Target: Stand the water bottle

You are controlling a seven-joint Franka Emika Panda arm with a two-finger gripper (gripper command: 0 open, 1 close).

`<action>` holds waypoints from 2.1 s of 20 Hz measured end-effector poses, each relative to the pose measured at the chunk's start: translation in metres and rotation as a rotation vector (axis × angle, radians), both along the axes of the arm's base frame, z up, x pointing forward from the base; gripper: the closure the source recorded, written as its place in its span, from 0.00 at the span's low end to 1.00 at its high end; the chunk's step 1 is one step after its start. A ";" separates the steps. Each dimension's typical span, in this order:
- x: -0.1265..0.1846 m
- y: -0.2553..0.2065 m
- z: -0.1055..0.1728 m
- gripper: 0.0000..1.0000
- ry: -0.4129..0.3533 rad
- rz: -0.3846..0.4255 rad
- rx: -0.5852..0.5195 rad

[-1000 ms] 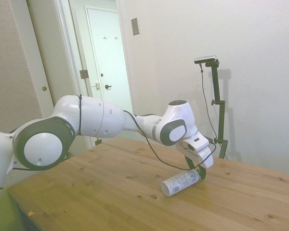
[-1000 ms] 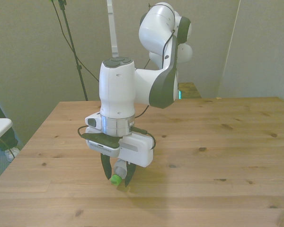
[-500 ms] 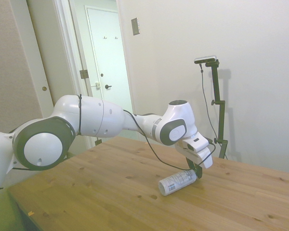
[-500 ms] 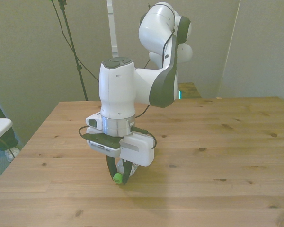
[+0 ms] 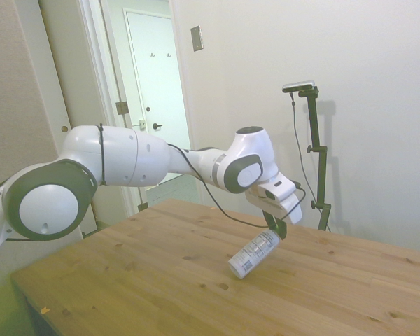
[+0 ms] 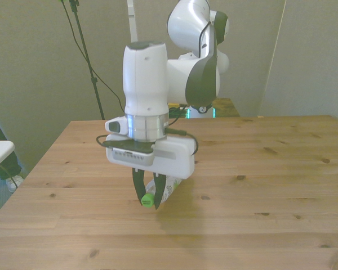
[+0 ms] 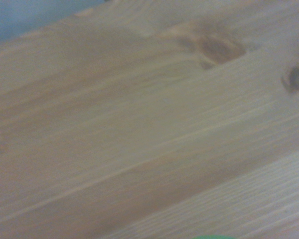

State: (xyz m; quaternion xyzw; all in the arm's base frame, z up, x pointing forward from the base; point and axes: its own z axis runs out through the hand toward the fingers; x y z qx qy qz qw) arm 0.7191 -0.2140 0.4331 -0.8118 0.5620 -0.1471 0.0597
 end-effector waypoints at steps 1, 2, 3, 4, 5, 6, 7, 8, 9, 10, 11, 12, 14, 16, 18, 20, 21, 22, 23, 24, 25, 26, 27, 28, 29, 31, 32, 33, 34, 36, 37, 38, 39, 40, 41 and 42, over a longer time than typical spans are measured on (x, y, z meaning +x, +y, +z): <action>-0.001 0.008 0.013 1.00 -0.017 0.010 0.003; -0.002 0.017 0.025 1.00 -0.032 0.020 0.005; -0.004 0.025 0.035 1.00 -0.045 0.031 0.005; -0.006 0.033 0.045 1.00 -0.062 0.040 0.002; -0.008 0.040 0.052 1.00 -0.078 0.047 -0.001; -0.010 0.047 0.059 1.00 -0.097 0.054 -0.005; -0.013 0.053 0.066 1.00 -0.119 0.061 -0.012; -0.016 0.060 0.072 1.00 -0.141 0.069 -0.023; -0.020 0.068 0.079 1.00 -0.165 0.077 -0.041; -0.025 0.077 0.087 1.00 -0.193 0.083 -0.062; -0.031 0.087 0.093 1.00 -0.220 0.086 -0.086; -0.038 0.096 0.099 1.00 -0.244 0.087 -0.110; -0.052 0.117 0.108 1.00 -0.294 0.096 -0.159; -0.064 0.139 0.109 1.00 -0.336 0.104 -0.207; -0.074 0.161 0.105 1.00 -0.366 0.112 -0.256; -0.079 0.182 0.096 1.00 -0.390 0.120 -0.294; -0.080 0.191 0.092 1.00 -0.406 0.124 -0.311; -0.080 0.200 0.087 1.00 -0.420 0.126 -0.329; -0.080 0.209 0.083 1.00 -0.438 0.128 -0.350; -0.080 0.217 0.080 1.00 -0.454 0.128 -0.368; -0.079 0.224 0.076 1.00 -0.467 0.125 -0.381; -0.079 0.231 0.072 1.00 -0.476 0.121 -0.388; -0.078 0.237 0.068 1.00 -0.488 0.118 -0.393; -0.077 0.242 0.065 1.00 -0.505 0.115 -0.398; -0.077 0.247 0.063 1.00 -0.529 0.112 -0.400; -0.075 0.254 0.061 1.00 -0.572 0.105 -0.406; -0.075 0.257 0.061 1.00 -0.592 0.102 -0.410; -0.075 0.261 0.060 1.00 -0.611 0.103 -0.413; -0.074 0.265 0.059 1.00 -0.628 0.104 -0.414; -0.073 0.274 0.053 1.00 -0.660 0.109 -0.409; -0.072 0.277 0.048 1.00 -0.671 0.112 -0.406; -0.070 0.279 0.041 1.00 -0.678 0.113 -0.403; -0.066 0.280 0.034 1.00 -0.685 0.112 -0.401; -0.063 0.280 0.027 1.00 -0.690 0.109 -0.399; -0.058 0.279 0.021 1.00 -0.695 0.107 -0.397; -0.054 0.279 0.017 1.00 -0.704 0.106 -0.395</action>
